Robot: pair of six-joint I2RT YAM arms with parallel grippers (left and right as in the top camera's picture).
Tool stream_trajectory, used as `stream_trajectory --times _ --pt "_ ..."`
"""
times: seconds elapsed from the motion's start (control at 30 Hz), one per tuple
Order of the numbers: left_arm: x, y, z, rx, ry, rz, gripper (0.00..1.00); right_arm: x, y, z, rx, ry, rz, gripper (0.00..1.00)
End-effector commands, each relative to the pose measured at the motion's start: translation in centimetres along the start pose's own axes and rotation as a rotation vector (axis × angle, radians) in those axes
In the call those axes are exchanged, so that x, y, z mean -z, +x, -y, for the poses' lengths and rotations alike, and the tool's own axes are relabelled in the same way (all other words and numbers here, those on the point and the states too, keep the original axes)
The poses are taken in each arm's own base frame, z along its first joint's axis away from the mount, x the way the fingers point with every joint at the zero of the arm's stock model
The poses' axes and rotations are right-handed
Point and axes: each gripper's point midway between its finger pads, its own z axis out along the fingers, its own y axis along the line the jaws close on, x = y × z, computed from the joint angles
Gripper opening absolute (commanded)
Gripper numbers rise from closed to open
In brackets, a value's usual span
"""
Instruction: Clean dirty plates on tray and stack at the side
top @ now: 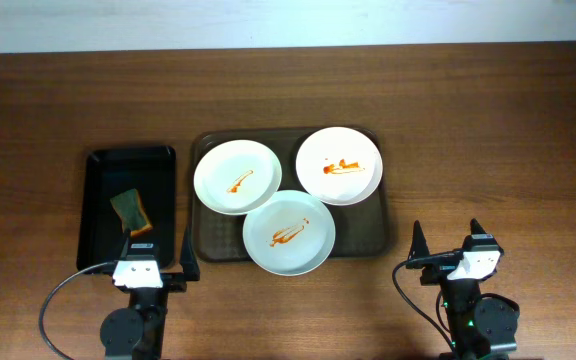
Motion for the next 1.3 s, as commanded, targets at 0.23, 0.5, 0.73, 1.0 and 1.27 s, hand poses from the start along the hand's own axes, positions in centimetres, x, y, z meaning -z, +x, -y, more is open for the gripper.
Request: stream_trajectory --times 0.23,0.5,0.73,1.0,1.27 --pt "0.0 0.2 -0.2 -0.008 -0.011 -0.008 1.00 0.0 0.4 0.3 0.014 0.020 -0.012 0.98" --pt "0.0 0.1 -0.3 -0.008 -0.015 -0.005 1.00 0.1 0.0 2.0 0.056 0.119 0.003 0.98" --pt "0.0 0.2 -0.3 -0.008 -0.015 -0.008 1.00 0.2 -0.1 2.6 0.055 0.153 0.005 0.98" --pt "0.2 0.9 -0.4 -0.009 -0.023 -0.093 1.00 0.0 0.6 2.6 0.060 0.151 -0.034 0.98" --pt "0.1 -0.1 -0.4 -0.011 -0.023 -0.188 1.00 -1.0 1.2 2.6 0.078 0.155 -0.188 0.98"
